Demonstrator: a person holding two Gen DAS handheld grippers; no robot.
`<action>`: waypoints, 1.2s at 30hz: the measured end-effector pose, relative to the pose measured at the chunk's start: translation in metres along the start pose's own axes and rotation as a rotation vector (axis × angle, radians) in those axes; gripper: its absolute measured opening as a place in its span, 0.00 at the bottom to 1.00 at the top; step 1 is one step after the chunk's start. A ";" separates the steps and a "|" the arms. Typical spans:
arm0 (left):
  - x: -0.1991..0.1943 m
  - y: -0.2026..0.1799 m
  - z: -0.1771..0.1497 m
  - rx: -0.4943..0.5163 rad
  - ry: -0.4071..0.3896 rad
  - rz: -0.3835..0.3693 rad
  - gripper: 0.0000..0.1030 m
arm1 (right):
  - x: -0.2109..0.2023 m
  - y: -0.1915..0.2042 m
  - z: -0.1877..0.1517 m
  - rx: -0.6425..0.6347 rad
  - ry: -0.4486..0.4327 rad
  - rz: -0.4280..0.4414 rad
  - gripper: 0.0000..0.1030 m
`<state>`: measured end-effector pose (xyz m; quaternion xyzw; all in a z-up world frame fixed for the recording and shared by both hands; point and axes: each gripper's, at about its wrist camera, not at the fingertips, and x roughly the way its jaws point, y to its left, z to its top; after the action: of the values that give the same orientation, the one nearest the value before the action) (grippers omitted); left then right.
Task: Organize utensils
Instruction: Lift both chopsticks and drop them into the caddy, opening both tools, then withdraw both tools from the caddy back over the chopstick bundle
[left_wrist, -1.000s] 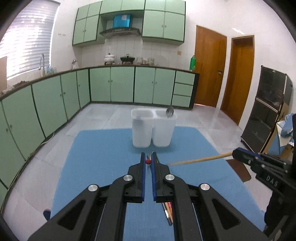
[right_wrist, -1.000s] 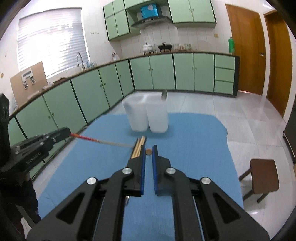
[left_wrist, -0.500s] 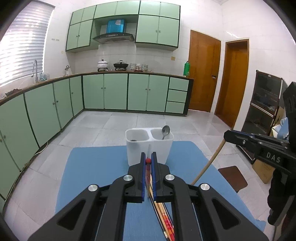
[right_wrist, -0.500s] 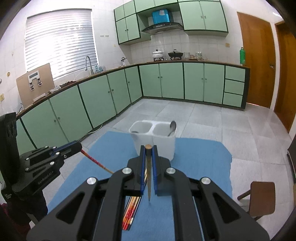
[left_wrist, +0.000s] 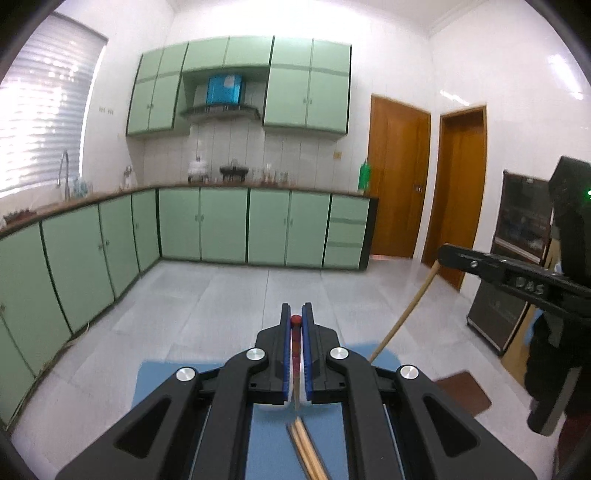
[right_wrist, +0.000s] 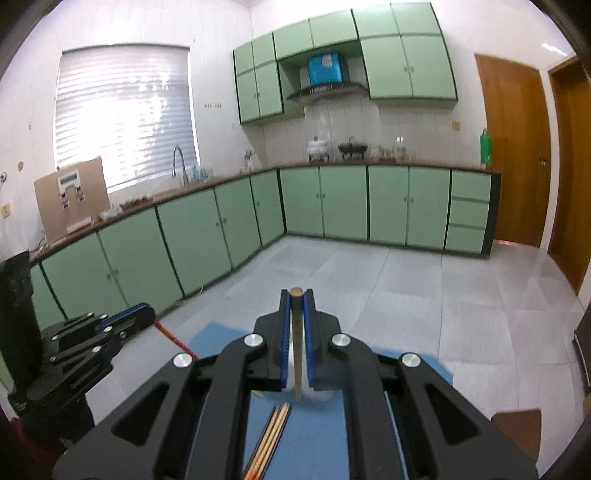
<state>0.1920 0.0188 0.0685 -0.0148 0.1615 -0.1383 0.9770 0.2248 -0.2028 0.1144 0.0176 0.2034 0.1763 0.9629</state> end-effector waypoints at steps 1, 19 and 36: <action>0.001 0.000 0.008 0.002 -0.022 0.003 0.05 | 0.004 -0.003 0.008 0.005 -0.017 -0.005 0.06; 0.132 0.019 -0.006 -0.023 0.068 0.058 0.06 | 0.124 -0.032 -0.020 0.029 0.100 -0.059 0.07; 0.051 0.017 -0.038 -0.003 0.053 0.106 0.67 | 0.036 -0.034 -0.067 0.035 0.025 -0.158 0.73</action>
<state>0.2310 0.0217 0.0156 -0.0041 0.1883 -0.0866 0.9783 0.2400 -0.2252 0.0355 0.0162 0.2193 0.0964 0.9708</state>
